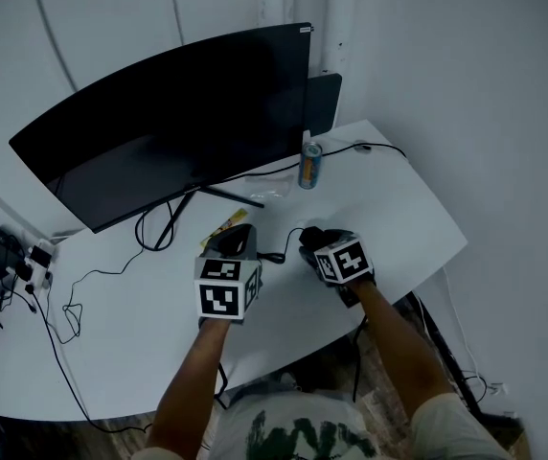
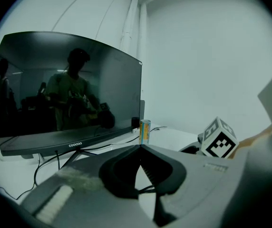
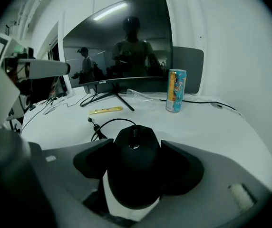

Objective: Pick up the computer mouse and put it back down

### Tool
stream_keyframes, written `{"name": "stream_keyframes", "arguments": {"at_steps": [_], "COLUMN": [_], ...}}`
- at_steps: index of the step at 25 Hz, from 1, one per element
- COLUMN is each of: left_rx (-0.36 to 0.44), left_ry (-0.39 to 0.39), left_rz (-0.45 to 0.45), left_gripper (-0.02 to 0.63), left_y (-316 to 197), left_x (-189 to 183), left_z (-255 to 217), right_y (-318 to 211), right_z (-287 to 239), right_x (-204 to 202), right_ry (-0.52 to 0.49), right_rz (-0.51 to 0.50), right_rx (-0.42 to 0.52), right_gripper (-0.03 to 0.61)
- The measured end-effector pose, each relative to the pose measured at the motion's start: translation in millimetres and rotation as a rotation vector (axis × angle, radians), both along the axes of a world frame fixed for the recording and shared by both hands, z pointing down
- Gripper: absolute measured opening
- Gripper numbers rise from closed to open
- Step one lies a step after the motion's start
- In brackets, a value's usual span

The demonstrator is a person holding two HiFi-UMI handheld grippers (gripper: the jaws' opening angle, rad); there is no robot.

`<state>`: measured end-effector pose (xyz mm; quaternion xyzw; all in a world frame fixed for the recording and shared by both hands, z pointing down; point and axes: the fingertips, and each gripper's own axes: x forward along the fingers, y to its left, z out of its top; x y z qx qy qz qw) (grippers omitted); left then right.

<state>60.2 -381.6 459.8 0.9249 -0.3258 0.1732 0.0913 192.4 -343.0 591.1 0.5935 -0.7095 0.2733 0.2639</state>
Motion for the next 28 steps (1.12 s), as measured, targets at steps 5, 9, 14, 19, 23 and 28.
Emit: {"name": "stream_keyframes", "arguments": {"at_steps": [5,9,14,19,23,28], "left_rx": [0.0,-0.002,0.005,0.022,0.039,0.052], "left_ry": [0.01,0.018,0.037,0.053,0.057,0.047], "left_rz": [-0.015,-0.027,-0.046,-0.076,-0.1,-0.152], "left_gripper": [0.003,0.002,0.003,0.003,0.003,0.003], "left_y": [1.6,2.6,2.4,2.3,6.1,10.1], "left_x": [-5.4,-9.8,-15.5,-26.3,-31.8,-36.0], "left_z": [-9.1,-14.8,-25.2,-38.7,-48.3,-55.0], "right_y": [-2.1,-3.4,-6.1,-7.9,-7.9,-7.5], "right_z": [-27.5,-47.8,-74.6,-101.6,-119.3,-143.1], "right_x": [-11.4,-19.7,-32.3,-48.1,-54.5,-53.5], "right_ry": [-0.011,-0.016,-0.026,-0.025,-0.044,-0.059], "right_rz": [-0.011,-0.019,-0.045,-0.079,-0.103,-0.132], "right_rx": [0.045,0.078,0.128,0.178,0.21,0.264], "right_gripper": [0.314,0.314,0.314,0.314,0.314,0.314]}}
